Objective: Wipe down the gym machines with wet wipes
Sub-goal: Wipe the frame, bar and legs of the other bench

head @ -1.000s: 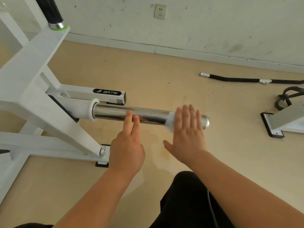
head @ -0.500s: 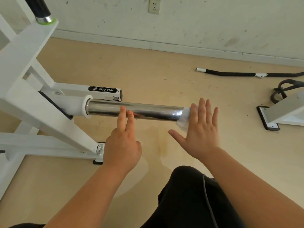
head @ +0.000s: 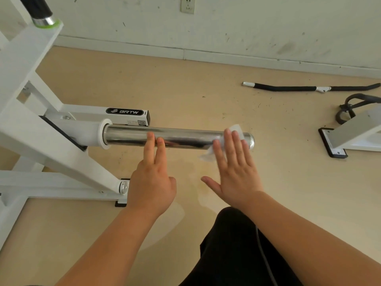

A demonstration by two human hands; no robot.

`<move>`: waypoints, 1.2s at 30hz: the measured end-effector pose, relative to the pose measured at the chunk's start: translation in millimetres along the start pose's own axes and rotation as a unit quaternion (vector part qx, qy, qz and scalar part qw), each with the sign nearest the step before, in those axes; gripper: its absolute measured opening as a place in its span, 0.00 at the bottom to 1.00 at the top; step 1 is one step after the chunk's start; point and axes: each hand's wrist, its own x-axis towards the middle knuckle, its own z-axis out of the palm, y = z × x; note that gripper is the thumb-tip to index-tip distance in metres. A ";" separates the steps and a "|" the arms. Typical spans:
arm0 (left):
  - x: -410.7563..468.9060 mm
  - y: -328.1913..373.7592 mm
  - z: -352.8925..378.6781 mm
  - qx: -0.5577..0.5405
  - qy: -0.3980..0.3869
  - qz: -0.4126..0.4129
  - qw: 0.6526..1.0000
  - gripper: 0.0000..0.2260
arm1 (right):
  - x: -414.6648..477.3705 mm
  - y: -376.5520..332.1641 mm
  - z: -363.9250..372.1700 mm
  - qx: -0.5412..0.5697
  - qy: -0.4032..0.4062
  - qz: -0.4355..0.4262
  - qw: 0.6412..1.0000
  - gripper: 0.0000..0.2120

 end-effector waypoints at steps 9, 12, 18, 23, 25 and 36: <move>-1.7 -6.1 -9.4 -0.026 -0.007 0.028 0.999 0.40 | 30.9 -27.6 -11.4 0.045 0.003 0.058 0.997 0.50; -3.7 -9.1 -17.6 -0.021 -0.007 0.024 0.999 0.38 | 57.6 -72.1 -17.6 0.053 -0.004 -0.020 0.998 0.53; 0.8 -34.5 -47.0 0.023 0.089 -0.111 0.990 0.35 | 98.6 -141.1 -32.5 0.058 -0.020 -0.094 0.994 0.54; 2.1 -65.8 -52.1 0.022 0.040 -0.188 0.981 0.38 | 121.9 -156.2 -53.0 0.085 -0.074 -0.132 0.985 0.50; 1.4 -67.3 -48.4 0.024 0.023 -0.192 0.981 0.39 | 132.1 -149.0 -65.0 0.141 -0.083 -0.131 0.978 0.44; -6.6 -98.1 -39.1 0.041 0.044 -0.173 0.983 0.39 | 193.6 -192.5 -88.3 0.168 -0.114 -0.285 0.937 0.39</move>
